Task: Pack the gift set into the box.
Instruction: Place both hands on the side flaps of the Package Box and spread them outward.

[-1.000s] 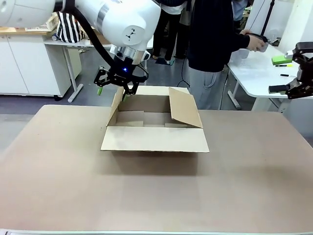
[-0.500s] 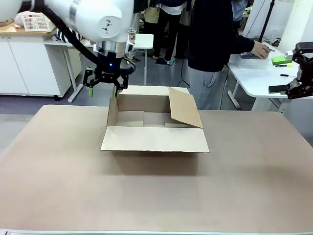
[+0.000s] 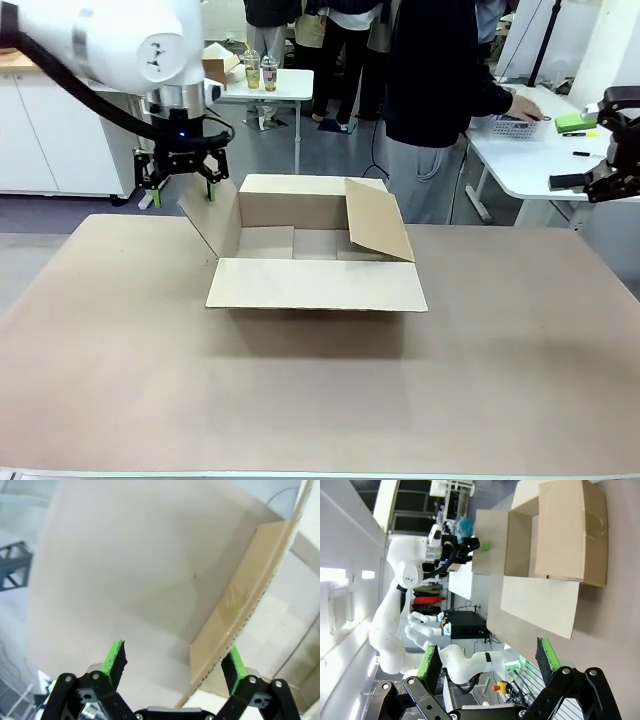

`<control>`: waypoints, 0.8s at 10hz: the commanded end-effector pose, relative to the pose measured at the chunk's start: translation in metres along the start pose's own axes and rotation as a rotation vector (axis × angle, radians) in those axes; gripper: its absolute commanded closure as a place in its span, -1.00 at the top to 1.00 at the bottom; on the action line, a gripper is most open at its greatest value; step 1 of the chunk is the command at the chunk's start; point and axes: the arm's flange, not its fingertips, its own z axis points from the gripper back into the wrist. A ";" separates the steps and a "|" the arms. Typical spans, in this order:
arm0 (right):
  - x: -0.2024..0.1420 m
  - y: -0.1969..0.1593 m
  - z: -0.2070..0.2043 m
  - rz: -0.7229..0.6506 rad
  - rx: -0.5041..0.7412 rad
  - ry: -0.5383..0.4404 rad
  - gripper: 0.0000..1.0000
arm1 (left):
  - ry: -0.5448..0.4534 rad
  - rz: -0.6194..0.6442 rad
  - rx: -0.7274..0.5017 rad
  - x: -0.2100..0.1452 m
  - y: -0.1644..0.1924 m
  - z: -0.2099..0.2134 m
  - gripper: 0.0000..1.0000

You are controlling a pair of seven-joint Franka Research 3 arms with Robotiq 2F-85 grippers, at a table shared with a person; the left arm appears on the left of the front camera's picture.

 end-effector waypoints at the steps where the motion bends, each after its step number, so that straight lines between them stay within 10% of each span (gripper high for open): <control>1: 0.003 0.001 -0.002 0.027 0.015 -0.004 1.00 | 0.024 -0.021 -0.139 -0.003 0.034 -0.012 1.00; 7: 0.003 0.001 -0.002 0.027 0.015 -0.004 1.00 | 0.099 -0.121 -0.549 0.020 0.090 -0.064 1.00; 8: 0.003 0.001 -0.002 0.027 0.015 -0.004 1.00 | 0.051 -0.061 -0.357 0.018 0.071 -0.050 1.00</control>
